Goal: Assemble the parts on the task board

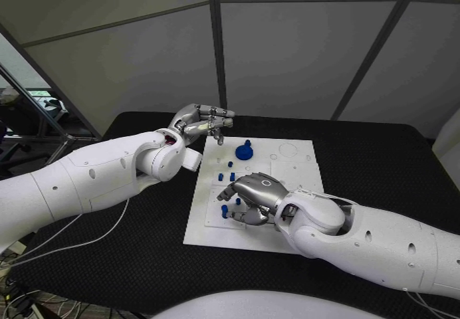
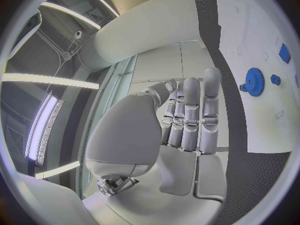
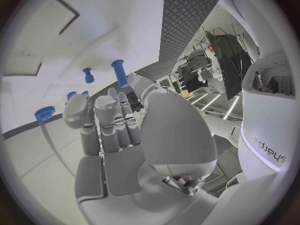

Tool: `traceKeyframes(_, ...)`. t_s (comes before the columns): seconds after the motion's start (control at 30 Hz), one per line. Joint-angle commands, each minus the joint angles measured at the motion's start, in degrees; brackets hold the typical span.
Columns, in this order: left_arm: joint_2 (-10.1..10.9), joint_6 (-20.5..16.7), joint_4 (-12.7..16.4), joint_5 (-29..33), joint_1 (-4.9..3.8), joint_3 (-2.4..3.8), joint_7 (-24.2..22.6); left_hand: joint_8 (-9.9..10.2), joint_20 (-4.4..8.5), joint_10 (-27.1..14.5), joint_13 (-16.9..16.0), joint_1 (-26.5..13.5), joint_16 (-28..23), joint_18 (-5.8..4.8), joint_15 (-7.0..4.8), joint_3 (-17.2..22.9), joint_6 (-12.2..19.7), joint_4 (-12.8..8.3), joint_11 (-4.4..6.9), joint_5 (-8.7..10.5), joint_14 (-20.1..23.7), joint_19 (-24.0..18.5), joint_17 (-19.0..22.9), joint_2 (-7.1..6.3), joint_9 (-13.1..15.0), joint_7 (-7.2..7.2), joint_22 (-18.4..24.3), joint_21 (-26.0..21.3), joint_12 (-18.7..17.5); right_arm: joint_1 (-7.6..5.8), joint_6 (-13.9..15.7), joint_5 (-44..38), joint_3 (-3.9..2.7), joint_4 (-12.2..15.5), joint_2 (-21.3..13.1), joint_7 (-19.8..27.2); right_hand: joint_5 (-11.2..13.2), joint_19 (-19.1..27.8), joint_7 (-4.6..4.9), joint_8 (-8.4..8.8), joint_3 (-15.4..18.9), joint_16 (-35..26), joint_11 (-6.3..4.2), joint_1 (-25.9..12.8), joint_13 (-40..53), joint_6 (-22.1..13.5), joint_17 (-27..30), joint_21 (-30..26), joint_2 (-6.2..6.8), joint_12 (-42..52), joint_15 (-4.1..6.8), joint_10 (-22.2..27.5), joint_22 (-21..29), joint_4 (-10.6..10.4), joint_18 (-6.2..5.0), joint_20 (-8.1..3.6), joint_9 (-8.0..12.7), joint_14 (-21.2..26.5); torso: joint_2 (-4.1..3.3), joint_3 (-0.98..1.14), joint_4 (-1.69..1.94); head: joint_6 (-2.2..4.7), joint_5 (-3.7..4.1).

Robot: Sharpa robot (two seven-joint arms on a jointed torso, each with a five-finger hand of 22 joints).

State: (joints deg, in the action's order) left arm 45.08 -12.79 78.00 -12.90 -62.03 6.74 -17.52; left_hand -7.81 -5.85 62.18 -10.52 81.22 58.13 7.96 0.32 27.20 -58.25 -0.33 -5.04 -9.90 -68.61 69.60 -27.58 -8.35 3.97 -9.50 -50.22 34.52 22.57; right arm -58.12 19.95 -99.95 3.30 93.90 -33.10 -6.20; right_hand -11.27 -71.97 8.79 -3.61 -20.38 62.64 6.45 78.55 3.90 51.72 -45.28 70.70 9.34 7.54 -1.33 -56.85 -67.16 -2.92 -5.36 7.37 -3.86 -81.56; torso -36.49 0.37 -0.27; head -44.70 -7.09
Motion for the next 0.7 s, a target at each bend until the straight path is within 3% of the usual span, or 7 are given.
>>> traceKeyframes(0.03,-0.05,0.49,-0.02,0.16,-0.08,0.03,-0.41,-0.2,0.16,-0.5,-0.07,-0.12,-0.26,2.52,-0.09,-0.05,0.13,-0.36,0.09,0.22,0.44,-0.38,0.07,0.58,-0.09,0.03,0.07,-0.32,0.17,-0.05,6.11,2.41,-0.04,0.93,-0.74,2.9,-0.52,0.49,-0.2,-0.06,1.28,-0.58,-0.05,-0.29,0.1,-0.77,0.62,-0.61,0.26,0.82,-0.01,0.83,0.41,-0.14,-0.81,0.06,-0.07,0.45,0.04,-0.04,-0.01,0.06,0.03)
traceKeyframes(0.27,0.06,0.47,-0.19,0.16,-0.08,0.02,-0.42,-0.2,0.16,-0.5,-0.07,-0.12,-0.26,2.52,-0.09,-0.05,0.13,-0.36,0.09,0.22,0.44,-0.38,0.07,0.58,-0.09,0.03,0.07,-0.32,0.17,-0.18,7.19,4.66,-0.24,4.17,-4.95,3.95,-1.17,1.11,-0.04,-0.29,2.9,-1.51,-0.13,0.2,0.21,-0.66,2.03,-1.68,-0.32,2.48,0.04,1.34,1.47,-0.33,-1.04,0.05,-0.23,0.73,0.09,-0.03,-0.09,0.22,0.07)
traceKeyframes(0.37,0.19,0.43,-0.25,0.16,-0.08,0.01,-0.42,-0.2,0.16,-0.5,-0.07,-0.12,-0.26,2.52,-0.09,-0.05,0.13,-0.36,0.09,0.22,0.44,-0.38,0.07,0.58,-0.09,0.03,0.07,-0.32,0.17,-0.45,6.77,7.14,-1.51,5.74,-7.69,4.15,-1.63,1.43,0.73,-0.79,3.05,-1.92,-0.35,0.76,0.39,0.73,2.64,-2.25,-0.94,4.09,0.2,-0.01,2.03,-0.32,-1.17,-0.08,-0.49,0.84,0.09,-0.1,-0.13,0.52,0.26)
traceKeyframes(0.47,0.29,0.36,-0.33,0.16,-0.08,-0.01,-0.39,-0.23,0.15,-0.62,-0.14,-0.16,-0.25,2.52,-0.08,-0.08,0.13,-0.4,0.09,0.22,0.44,-0.37,0.14,0.65,-0.09,0.03,0.1,-0.36,0.37,-0.97,5.07,9.14,-2.49,6.91,-10.31,3.81,-1.9,1.69,0.8,-0.87,3.05,-2.33,-0.43,0.93,0.34,1.36,3.23,-2.66,-1.09,4.99,0.26,-1.18,2.4,-0.4,-1.25,-0.13,-0.55,1.01,0.14,-0.1,-0.32,0.84,0.5)
traceKeyframes(0.63,0.31,0.33,-0.31,0.16,-0.07,-0.05,-0.37,-0.23,0.15,-0.62,-0.14,-0.16,-0.25,2.52,-0.08,-0.08,0.13,-0.4,0.09,0.22,0.44,-0.37,0.14,0.65,-0.09,0.03,0.1,-0.36,0.37,-1.64,3.24,12.16,-3.07,8.19,-13.2,2.87,-1.92,1.55,0.94,-1.29,3.34,-2.41,-0.38,0.74,0.12,2.85,3.39,-2.68,-1.16,5.66,0.24,-2.03,2.32,-0.81,-1.2,-0.13,-0.74,0.97,0.24,-0.16,-0.44,1.08,0.64)
traceKeyframes(0.7,0.32,0.33,-0.31,0.16,-0.07,-0.1,-0.37,-0.23,0.15,-0.62,-0.14,-0.16,-0.25,2.52,-0.08,-0.08,0.13,-0.4,0.09,0.22,0.44,-0.37,0.14,0.65,-0.09,0.03,0.1,-0.36,0.37,-1.75,3.24,12.88,-3.16,9.06,-14.34,2.49,-2.03,0.9,1.06,-1.79,3.16,-1.97,-0.5,0.88,0.14,4.28,2.86,-2.12,-1.37,6.29,0.35,-3.47,1.68,-1.04,-1.05,-0.19,-0.95,0.52,0.26,-0.06,-0.51,1.12,0.72)
